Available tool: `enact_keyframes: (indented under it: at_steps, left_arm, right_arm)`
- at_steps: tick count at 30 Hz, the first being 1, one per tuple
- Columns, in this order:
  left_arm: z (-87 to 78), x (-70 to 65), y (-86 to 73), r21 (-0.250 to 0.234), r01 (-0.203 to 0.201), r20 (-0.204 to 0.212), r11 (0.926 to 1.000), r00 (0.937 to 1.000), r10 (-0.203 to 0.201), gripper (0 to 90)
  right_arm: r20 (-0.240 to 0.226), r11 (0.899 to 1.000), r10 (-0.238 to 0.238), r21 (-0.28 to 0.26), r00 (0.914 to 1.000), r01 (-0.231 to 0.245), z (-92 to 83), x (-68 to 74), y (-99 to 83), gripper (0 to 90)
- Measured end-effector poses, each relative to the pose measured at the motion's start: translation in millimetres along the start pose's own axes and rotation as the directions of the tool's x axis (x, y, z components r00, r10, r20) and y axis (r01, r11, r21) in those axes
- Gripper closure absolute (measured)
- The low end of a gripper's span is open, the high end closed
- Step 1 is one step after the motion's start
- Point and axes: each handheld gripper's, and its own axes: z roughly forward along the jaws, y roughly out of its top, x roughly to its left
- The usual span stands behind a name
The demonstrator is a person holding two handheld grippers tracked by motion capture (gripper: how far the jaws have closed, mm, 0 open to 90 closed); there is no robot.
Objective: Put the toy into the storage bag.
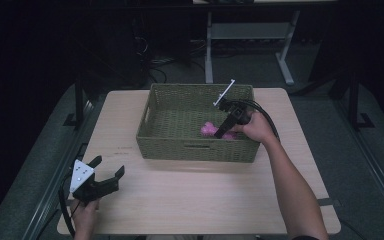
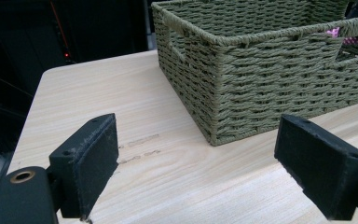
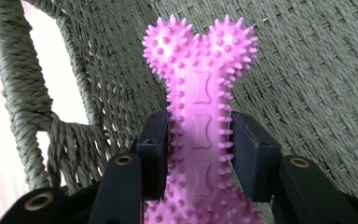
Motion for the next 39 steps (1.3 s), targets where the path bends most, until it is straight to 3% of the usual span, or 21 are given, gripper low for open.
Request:
enact_keyframes:
  at_steps: [16,22,25,39]
  left_arm:
    - [-0.2,0.1,0.0,-0.003,0.002,-0.001,1.0,1.0,-0.002,13.0]
    - [-0.2,-0.3,0.2,-0.003,0.001,0.0,1.0,1.0,-0.001,13.0]
    - [-0.4,-0.4,0.1,-0.003,0.001,-0.002,1.0,1.0,-0.001,13.0]
    - [-0.7,-1.5,0.1,-0.004,0.002,0.002,1.0,1.0,-0.002,13.0]
  right_arm:
    - [0.009,1.0,-0.003,0.011,1.0,0.003,5.1,3.0,4.9,57.2]
    - [0.005,1.0,-0.004,-0.008,1.0,0.004,5.0,4.6,7.7,57.6]
    - [0.008,0.999,0.01,-0.033,0.9999,-0.009,1.1,4.5,8.4,54.2]
    - [0.027,1.0,0.012,-0.014,0.9996,-0.012,-3.3,6.7,4.6,48.1]
